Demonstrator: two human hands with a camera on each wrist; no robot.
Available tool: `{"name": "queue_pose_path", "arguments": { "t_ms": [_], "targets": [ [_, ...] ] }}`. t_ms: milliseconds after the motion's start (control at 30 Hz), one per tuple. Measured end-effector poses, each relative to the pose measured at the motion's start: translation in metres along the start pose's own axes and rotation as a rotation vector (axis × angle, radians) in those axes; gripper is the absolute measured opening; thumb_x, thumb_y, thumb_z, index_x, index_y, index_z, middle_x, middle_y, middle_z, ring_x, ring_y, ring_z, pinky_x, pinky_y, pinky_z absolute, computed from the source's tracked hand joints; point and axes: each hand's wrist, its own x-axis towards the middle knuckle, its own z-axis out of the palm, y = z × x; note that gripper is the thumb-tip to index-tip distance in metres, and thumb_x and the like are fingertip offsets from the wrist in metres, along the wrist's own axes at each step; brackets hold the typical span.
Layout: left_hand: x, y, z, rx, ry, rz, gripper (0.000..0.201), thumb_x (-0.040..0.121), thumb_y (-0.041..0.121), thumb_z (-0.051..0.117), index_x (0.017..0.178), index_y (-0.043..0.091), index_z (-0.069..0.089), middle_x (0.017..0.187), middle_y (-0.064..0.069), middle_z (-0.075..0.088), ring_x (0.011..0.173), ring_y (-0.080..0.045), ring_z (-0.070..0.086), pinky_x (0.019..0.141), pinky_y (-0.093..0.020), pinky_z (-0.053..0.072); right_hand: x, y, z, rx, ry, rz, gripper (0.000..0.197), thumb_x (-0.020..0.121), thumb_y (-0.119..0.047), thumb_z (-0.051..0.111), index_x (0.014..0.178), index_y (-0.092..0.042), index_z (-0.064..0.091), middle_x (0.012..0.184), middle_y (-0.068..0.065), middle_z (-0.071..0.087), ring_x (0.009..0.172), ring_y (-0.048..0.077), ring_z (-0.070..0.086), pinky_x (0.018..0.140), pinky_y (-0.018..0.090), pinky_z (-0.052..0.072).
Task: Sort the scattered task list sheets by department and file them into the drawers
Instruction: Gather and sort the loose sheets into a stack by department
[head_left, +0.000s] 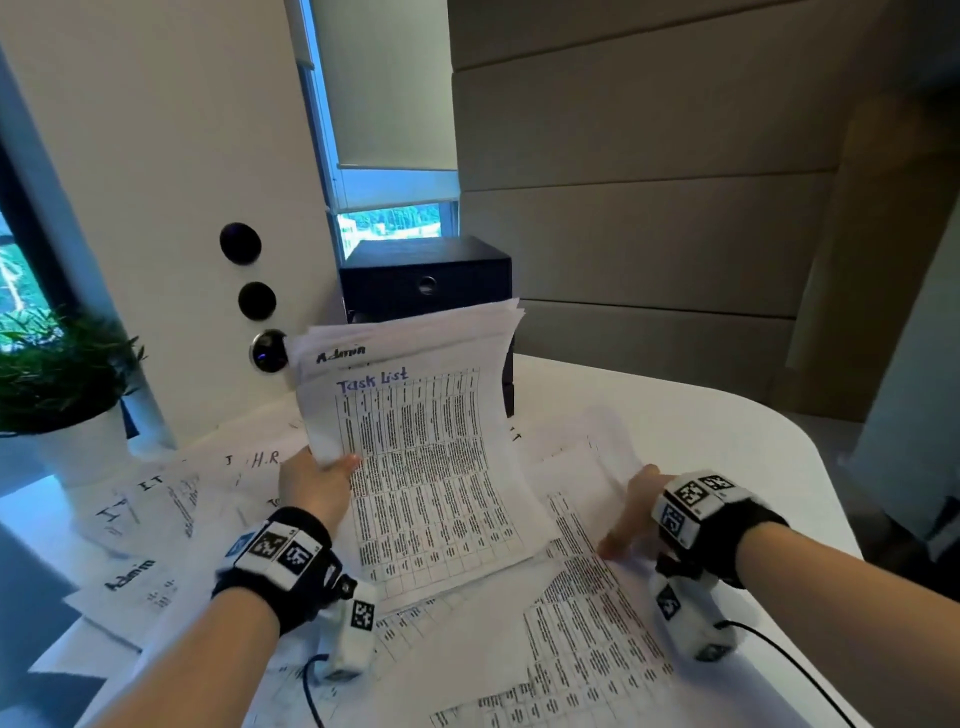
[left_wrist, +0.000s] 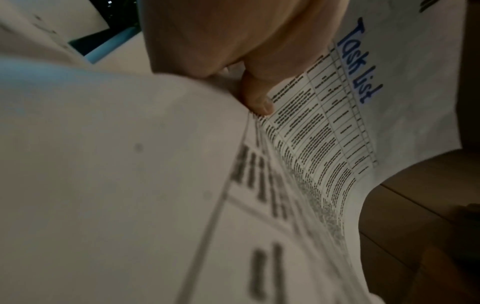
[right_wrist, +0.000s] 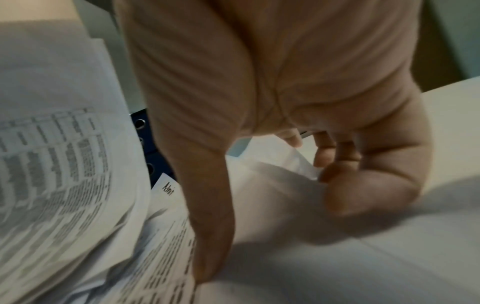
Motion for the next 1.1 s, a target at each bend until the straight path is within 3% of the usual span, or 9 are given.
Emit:
{"name": "queue_pose_path", "arguments": {
  "t_ms": [100, 200, 267, 333, 467, 633, 867, 1000, 1100],
  "targets": [
    [0.001, -0.007, 0.0, -0.017, 0.019, -0.031, 0.032, 0.089, 0.01, 0.064, 0.118, -0.002, 0.06, 0.116, -0.017, 0.063, 0.112, -0.033, 0.057, 0.093, -0.036, 0.041, 0.005, 0.007, -0.005, 0.016, -0.01, -0.024, 0.061, 0.039, -0.067, 0.081, 0.072, -0.018, 0.066, 0.072, -0.006, 0.071, 0.071, 0.017, 0.069, 0.07, 0.028, 0.057],
    [0.003, -0.012, 0.001, -0.023, 0.04, -0.066, 0.032, 0.089, 0.01, 0.064, 0.116, -0.006, 0.058, 0.117, -0.02, 0.06, 0.117, -0.037, 0.054, 0.098, -0.039, 0.039, 0.006, 0.01, -0.005, 0.057, 0.003, -0.011, 0.066, 0.035, -0.064, 0.082, 0.079, -0.017, 0.068, 0.069, -0.003, 0.072, 0.067, 0.02, 0.069, 0.068, 0.032, 0.059],
    [0.006, -0.017, 0.003, -0.023, 0.01, -0.091, 0.013, 0.087, 0.013, 0.067, 0.097, 0.005, 0.063, 0.103, -0.015, 0.064, 0.109, -0.036, 0.058, 0.099, -0.044, 0.042, 0.004, 0.005, 0.0, 0.037, 0.033, -0.004, 0.065, 0.041, -0.063, 0.079, 0.087, -0.018, 0.069, 0.071, -0.004, 0.072, 0.067, 0.018, 0.069, 0.068, 0.032, 0.059],
    [0.007, -0.02, 0.006, -0.004, -0.022, -0.097, 0.009, 0.086, 0.017, 0.068, 0.085, 0.013, 0.06, 0.094, -0.01, 0.064, 0.101, -0.033, 0.061, 0.096, -0.048, 0.046, 0.003, -0.002, 0.004, 0.056, 0.061, -0.014, 0.059, 0.052, -0.057, 0.077, 0.097, -0.02, 0.068, 0.078, -0.004, 0.071, 0.073, 0.017, 0.069, 0.072, 0.032, 0.058],
    [0.006, -0.018, 0.015, 0.029, -0.103, -0.09, 0.015, 0.088, 0.016, 0.066, 0.099, 0.006, 0.062, 0.096, -0.009, 0.062, 0.097, -0.029, 0.058, 0.096, -0.043, 0.045, 0.011, -0.003, -0.01, 0.209, 0.04, -0.013, 0.049, 0.071, -0.038, 0.079, 0.109, -0.011, 0.063, 0.088, 0.0, 0.065, 0.083, 0.02, 0.063, 0.074, 0.028, 0.049],
    [0.008, -0.022, 0.018, 0.031, -0.152, -0.116, 0.019, 0.088, 0.015, 0.066, 0.102, 0.003, 0.063, 0.099, -0.01, 0.066, 0.096, -0.029, 0.06, 0.095, -0.046, 0.046, 0.02, 0.02, -0.045, 0.213, 0.216, 0.02, 0.039, 0.075, -0.025, 0.075, 0.107, -0.004, 0.067, 0.094, 0.009, 0.064, 0.085, 0.022, 0.06, 0.072, 0.026, 0.043],
    [0.015, -0.025, 0.012, 0.01, -0.206, -0.17, 0.022, 0.088, 0.013, 0.065, 0.107, 0.004, 0.064, 0.105, -0.016, 0.068, 0.099, -0.035, 0.063, 0.095, -0.055, 0.047, 0.031, 0.06, -0.095, 0.463, 0.49, -0.014, 0.03, 0.076, -0.01, 0.075, 0.103, -0.002, 0.065, 0.099, 0.019, 0.067, 0.096, 0.032, 0.063, 0.079, 0.036, 0.048],
    [0.016, -0.019, 0.011, 0.022, -0.227, -0.149, 0.028, 0.087, 0.017, 0.066, 0.113, 0.005, 0.062, 0.112, -0.015, 0.067, 0.103, -0.035, 0.062, 0.096, -0.054, 0.046, 0.017, 0.067, -0.132, 0.622, 0.708, -0.137, 0.03, 0.08, -0.007, 0.071, 0.109, -0.001, 0.065, 0.098, 0.017, 0.066, 0.099, 0.028, 0.062, 0.076, 0.033, 0.043],
    [0.013, -0.001, 0.011, -0.029, -0.273, -0.105, 0.031, 0.089, 0.014, 0.063, 0.118, 0.006, 0.06, 0.112, -0.011, 0.067, 0.104, -0.03, 0.062, 0.097, -0.048, 0.046, -0.003, 0.054, -0.157, 0.74, 0.801, -0.256, 0.026, 0.081, -0.002, 0.07, 0.106, 0.002, 0.065, 0.101, 0.023, 0.067, 0.098, 0.029, 0.064, 0.079, 0.042, 0.05]
  ]
}}
